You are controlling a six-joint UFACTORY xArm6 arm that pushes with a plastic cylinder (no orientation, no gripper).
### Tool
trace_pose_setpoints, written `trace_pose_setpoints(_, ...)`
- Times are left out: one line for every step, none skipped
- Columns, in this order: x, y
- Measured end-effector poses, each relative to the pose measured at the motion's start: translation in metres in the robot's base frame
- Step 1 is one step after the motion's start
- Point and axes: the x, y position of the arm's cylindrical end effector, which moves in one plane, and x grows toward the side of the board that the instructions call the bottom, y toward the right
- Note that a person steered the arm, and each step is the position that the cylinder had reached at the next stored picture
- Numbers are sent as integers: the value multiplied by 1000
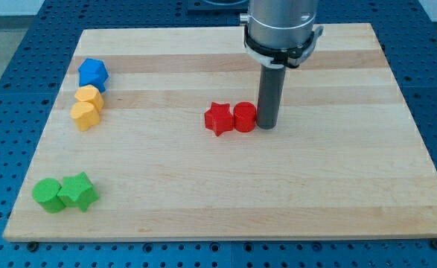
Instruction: Slide red circle into the red star
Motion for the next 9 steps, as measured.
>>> trace_pose_setpoints(-1,16)
trace_pose_setpoints(10,66)
trace_pose_setpoints(40,58)
trace_pose_setpoints(68,5)
trace_pose_setpoints(84,-63)
trace_pose_setpoints(66,-142)
trace_pose_setpoints(59,-222)
trace_pose_setpoints(59,-327)
trace_pose_setpoints(62,-363)
